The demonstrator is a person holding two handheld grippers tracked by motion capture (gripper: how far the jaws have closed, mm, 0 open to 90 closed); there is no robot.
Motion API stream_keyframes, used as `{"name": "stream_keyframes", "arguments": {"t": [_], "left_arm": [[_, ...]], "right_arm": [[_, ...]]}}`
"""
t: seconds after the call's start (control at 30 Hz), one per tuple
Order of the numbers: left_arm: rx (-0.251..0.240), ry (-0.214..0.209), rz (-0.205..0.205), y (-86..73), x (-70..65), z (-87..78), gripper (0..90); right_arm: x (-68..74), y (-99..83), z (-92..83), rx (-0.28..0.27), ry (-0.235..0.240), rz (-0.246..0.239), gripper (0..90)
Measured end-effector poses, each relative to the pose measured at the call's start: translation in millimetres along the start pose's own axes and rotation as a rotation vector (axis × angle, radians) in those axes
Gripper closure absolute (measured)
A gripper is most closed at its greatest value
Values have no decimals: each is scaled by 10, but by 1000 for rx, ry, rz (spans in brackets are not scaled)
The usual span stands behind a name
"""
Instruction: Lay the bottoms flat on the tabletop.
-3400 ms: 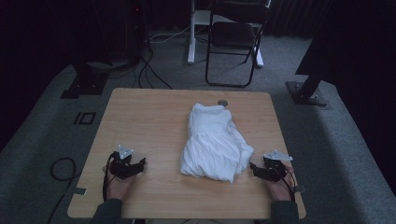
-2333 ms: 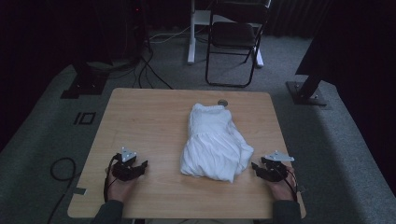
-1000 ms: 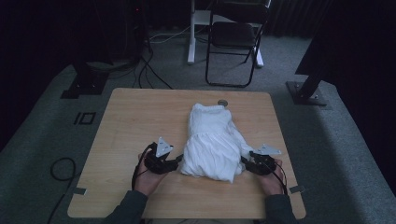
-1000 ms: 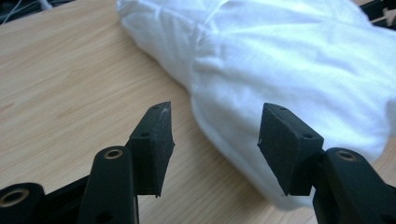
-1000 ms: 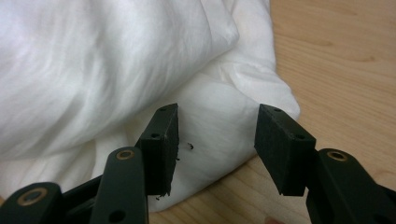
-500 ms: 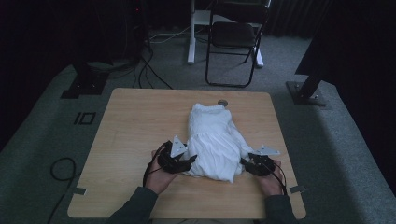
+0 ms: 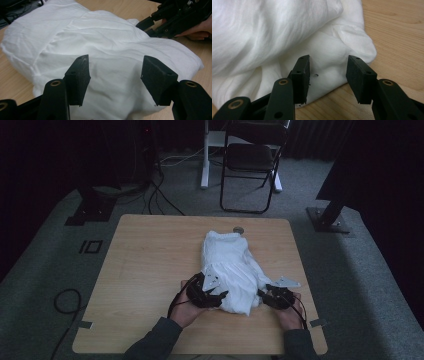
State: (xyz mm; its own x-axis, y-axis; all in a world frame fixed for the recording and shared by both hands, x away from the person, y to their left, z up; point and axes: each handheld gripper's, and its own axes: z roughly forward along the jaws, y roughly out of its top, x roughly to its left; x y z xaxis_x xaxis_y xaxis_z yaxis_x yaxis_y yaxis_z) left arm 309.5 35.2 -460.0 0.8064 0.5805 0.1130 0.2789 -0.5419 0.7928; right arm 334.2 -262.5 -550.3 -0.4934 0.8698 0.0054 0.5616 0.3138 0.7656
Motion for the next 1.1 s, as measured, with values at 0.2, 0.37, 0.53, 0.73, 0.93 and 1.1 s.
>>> {"name": "stream_keyframes", "arguments": {"t": [0.2, 0.37, 0.53, 0.73, 0.93, 1.1], "left_arm": [[11, -21, 6, 40, -29, 84, 390], [17, -54, 19, 112, -101, 179, 391], [30, -79, 36, 161, -179, 281, 381], [54, -127, 40, 205, -296, 437, 353], [68, -145, 69, 231, -414, 552, 274], [118, -103, 60, 194, -403, 710, 240]], "right_arm": [[2, 1, -1, 1, -2, 1, 535], [7, 0, -2, 1, -4, 5, 535], [6, 0, -2, 2, -3, 5, 535], [2, -1, -3, 1, 0, 5, 534], [-1, -2, -3, 1, 1, 3, 534], [-2, -4, -5, 1, 3, 5, 534]]}}
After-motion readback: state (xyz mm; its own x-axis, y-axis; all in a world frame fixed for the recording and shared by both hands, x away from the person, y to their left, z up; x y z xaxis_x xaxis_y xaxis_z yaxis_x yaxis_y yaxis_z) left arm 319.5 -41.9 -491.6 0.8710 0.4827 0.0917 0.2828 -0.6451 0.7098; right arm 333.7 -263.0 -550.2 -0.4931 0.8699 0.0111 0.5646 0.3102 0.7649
